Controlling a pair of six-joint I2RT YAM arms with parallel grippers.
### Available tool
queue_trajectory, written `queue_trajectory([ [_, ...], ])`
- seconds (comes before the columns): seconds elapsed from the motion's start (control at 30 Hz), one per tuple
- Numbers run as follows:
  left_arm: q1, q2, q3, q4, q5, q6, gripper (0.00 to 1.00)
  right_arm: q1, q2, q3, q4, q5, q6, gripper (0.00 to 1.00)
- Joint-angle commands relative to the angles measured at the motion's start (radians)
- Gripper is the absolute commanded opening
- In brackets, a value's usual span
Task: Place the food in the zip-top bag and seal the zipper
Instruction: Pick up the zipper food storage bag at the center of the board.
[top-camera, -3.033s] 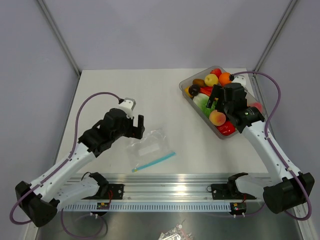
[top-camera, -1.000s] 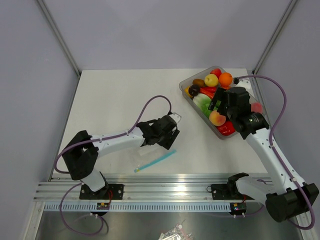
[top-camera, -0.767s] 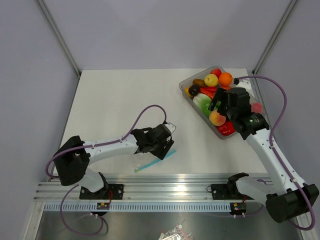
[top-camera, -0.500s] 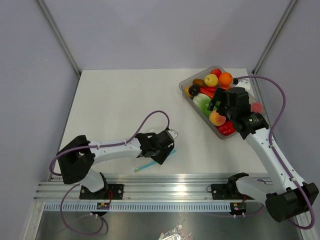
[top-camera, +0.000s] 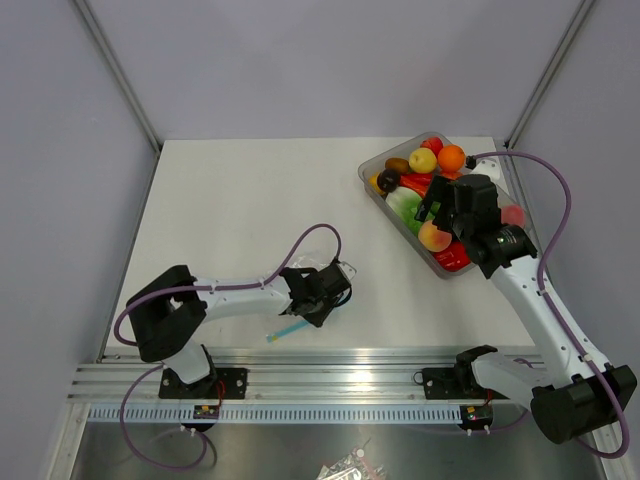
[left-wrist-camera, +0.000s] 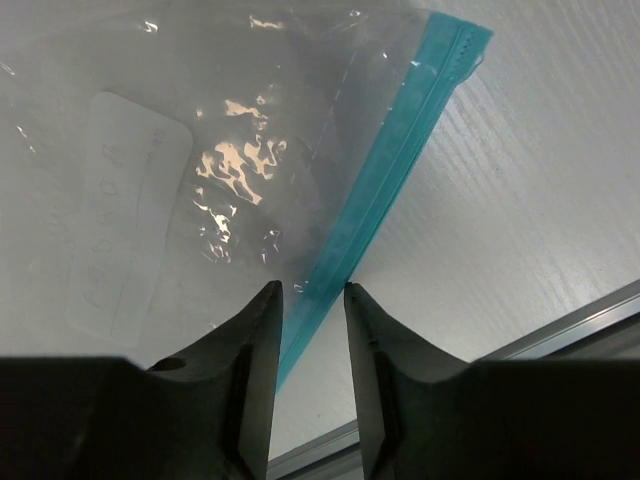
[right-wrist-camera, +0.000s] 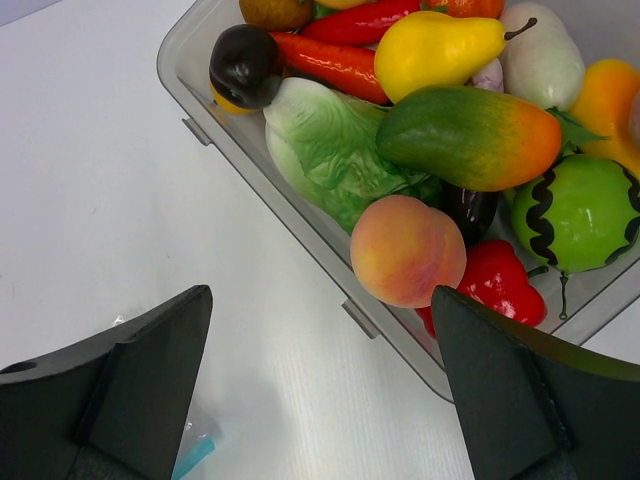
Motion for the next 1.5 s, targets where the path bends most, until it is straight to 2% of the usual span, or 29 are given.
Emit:
queue_trajectory([
  [0.0, 0.002, 0.009, 0.017, 0.038, -0.04, 0.006, 0.33, 0.01, 0.003, 0.01, 0.035, -0.007, 0.009, 0.99],
  [0.17, 0.016, 0.019, 0.028, 0.053, -0.037, 0.019, 0.22, 0.01, 0.002, 0.007, 0.032, -0.011, 0.002, 0.99],
  [0.27, 0.043, 0.019, 0.032, 0.067, -0.027, 0.029, 0.21, 0.01, 0.002, -0.001, 0.032, -0.036, -0.001, 0.99],
  [0.3, 0.061, 0.018, 0.034, 0.072, -0.021, 0.032, 0.17, 0.012, 0.002, -0.01, 0.034, -0.044, 0.004, 0.99],
  [0.37, 0.083, 0.012, 0.038, 0.083, -0.004, 0.037, 0.16, 0.01, 0.003, -0.021, 0.037, -0.068, 0.015, 0.99],
  [0.5, 0.111, 0.013, 0.063, 0.077, 0.006, 0.045, 0.0, 0.018, -0.001, -0.05, 0.049, -0.087, 0.033, 0.99],
  [0.73, 0.124, 0.01, 0.084, 0.072, 0.005, 0.032, 0.0, 0.053, 0.005, -0.058, 0.06, -0.108, 0.051, 0.99],
  [0.83, 0.143, -0.005, 0.077, 0.08, 0.025, 0.017, 0.0, 0.125, 0.025, -0.07, 0.087, -0.125, 0.085, 1.0],
  [0.87, 0.155, -0.014, 0.074, 0.081, 0.046, 0.014, 0.0, 0.189, 0.032, -0.076, 0.093, -0.119, 0.106, 1.0],
  [1.03, 0.252, -0.127, 0.023, 0.133, 0.186, -0.033, 0.0, 0.343, 0.123, -0.09, 0.135, -0.071, 0.183, 0.99],
  [1.07, 0.294, -0.149, 0.012, 0.145, 0.26, -0.043, 0.0, 0.357, 0.13, -0.105, 0.147, -0.073, 0.211, 0.99],
  [1.17, 0.359, -0.198, -0.005, 0.19, 0.367, -0.066, 0.0, 0.392, 0.155, -0.131, 0.21, -0.097, 0.246, 0.94],
  [1.27, 0.388, -0.201, 0.011, 0.201, 0.42, -0.076, 0.0, 0.412, 0.192, -0.13, 0.25, -0.117, 0.265, 0.87],
  [1.47, 0.422, -0.205, 0.017, 0.244, 0.491, -0.11, 0.0, 0.45, 0.284, -0.098, 0.314, -0.154, 0.28, 0.84],
])
